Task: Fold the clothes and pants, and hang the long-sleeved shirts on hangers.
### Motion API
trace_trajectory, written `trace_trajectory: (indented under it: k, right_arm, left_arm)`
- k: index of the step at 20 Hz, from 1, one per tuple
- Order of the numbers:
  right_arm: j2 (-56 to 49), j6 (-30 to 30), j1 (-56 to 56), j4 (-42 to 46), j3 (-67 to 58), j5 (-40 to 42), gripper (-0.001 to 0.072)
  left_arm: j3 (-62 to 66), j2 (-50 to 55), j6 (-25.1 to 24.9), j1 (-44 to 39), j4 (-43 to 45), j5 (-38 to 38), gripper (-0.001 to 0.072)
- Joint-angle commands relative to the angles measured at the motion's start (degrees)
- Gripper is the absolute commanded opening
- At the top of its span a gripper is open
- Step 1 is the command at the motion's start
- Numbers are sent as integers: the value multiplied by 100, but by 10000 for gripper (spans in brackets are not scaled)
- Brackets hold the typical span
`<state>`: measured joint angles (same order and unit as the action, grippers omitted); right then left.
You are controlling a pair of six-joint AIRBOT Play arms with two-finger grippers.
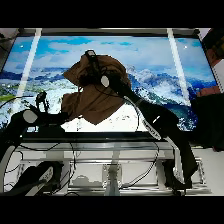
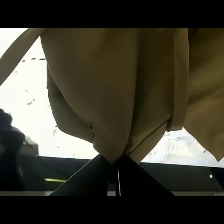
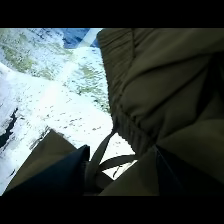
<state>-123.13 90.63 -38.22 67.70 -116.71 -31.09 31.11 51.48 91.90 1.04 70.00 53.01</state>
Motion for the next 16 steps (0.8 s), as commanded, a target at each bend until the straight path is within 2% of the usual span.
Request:
trace_trajectory:
  k: [1, 3, 6, 7, 8, 10, 11, 14, 16]
  right_arm:
    - [-203, 925, 127, -13, -26, 7, 483]
    - [-302, 938, 146, -42, -26, 26, 453]
    - [-433, 1139, 144, -151, -26, 42, 445]
    - [-461, 1145, 144, -203, -24, 37, 401]
    - [-476, 1202, 144, -203, -26, 24, 325]
    - [-479, 1200, 144, -184, -26, 15, 80]
    - [-476, 1200, 166, -186, -26, 28, 33]
    - [-352, 1196, 256, -17, -26, -173, 32]
    - [-116, 1180, 332, 326, -26, -675, 31]
  left_arm:
    - [-2, -2, 0, -66, -20, 61, 21]
    - [-2, -2, 2, -162, -24, 61, 21]
    - [-2, -2, 2, -402, -131, 61, 21]
    - [-2, -2, 2, -494, -219, 59, 21]
    - [-2, -2, 0, -597, -278, 55, 21]
    - [-2, -2, 2, -782, -275, 9, 21]
    - [-2, -2, 2, -841, -275, -22, 21]
    - [-2, -2, 0, -859, -267, -31, 21]
    - [-2, -2, -2, -857, -177, -76, 21]
